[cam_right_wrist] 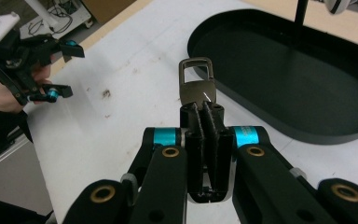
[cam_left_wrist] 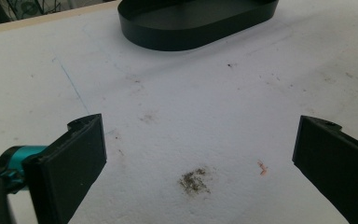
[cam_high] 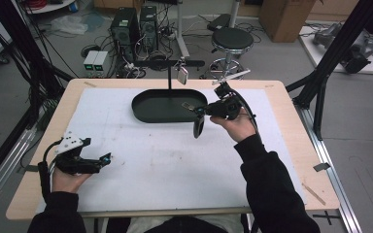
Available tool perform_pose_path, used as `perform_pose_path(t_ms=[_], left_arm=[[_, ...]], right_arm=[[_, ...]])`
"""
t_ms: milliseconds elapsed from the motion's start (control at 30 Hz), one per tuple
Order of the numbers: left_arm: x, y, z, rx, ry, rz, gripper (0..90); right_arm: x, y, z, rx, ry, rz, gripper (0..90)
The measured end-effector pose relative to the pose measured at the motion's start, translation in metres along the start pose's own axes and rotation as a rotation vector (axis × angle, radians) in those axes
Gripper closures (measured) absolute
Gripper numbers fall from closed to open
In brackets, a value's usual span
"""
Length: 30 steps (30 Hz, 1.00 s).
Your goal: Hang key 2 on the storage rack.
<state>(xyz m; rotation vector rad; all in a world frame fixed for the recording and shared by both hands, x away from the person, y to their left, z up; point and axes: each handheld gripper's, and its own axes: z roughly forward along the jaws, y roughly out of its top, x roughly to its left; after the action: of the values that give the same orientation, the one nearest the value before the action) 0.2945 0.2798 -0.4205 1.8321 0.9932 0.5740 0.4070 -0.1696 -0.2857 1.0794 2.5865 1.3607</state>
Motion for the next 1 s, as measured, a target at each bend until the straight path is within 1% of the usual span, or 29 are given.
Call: perform_pose_path(t_ms=[167, 233, 433, 500, 567, 667, 733, 833, 1000], left_arm=[[0.0, 0.0, 0.0, -0.003, -0.001, -0.003, 3.2], [0.0, 0.0, 0.0, -0.003, -0.001, -0.003, 3.2], [0.001, 0.0, 0.0, -0.006, -0.001, -0.005, 3.1], [0.001, 0.0, 0.0, -0.006, -0.002, -0.005, 3.1], [0.002, 0.0, 0.0, -0.007, -0.002, -0.006, 3.1], [0.002, 0.0, 0.0, -0.008, -0.001, -0.008, 3.2], [0.002, 0.0, 0.0, -0.01, -0.001, -0.007, 3.2], [0.002, 0.0, 0.0, -0.009, -0.002, -0.009, 3.1], [0.002, 0.0, 0.0, -0.009, -0.004, -0.008, 3.2]], right_arm=[[-0.002, 0.011, -0.001, -0.006, 0.002, -0.008, 87.7], [-0.002, 0.017, 0.0, -0.008, -0.002, -0.016, 87.6], [0.0, 0.035, 0.005, -0.009, -0.002, -0.023, 87.7], [-0.001, 0.041, 0.006, -0.012, 0.004, -0.03, 87.6], [-0.003, 0.045, 0.008, -0.013, 0.006, -0.025, 87.6], [-0.006, 0.051, 0.01, -0.016, 0.005, -0.017, 87.7], [-0.008, 0.054, 0.012, -0.018, -0.006, -0.016, 87.7], [-0.013, 0.057, 0.015, -0.013, -0.016, -0.001, 87.7], [-0.028, 0.059, 0.019, -0.02, -0.034, 0.022, 87.7]])
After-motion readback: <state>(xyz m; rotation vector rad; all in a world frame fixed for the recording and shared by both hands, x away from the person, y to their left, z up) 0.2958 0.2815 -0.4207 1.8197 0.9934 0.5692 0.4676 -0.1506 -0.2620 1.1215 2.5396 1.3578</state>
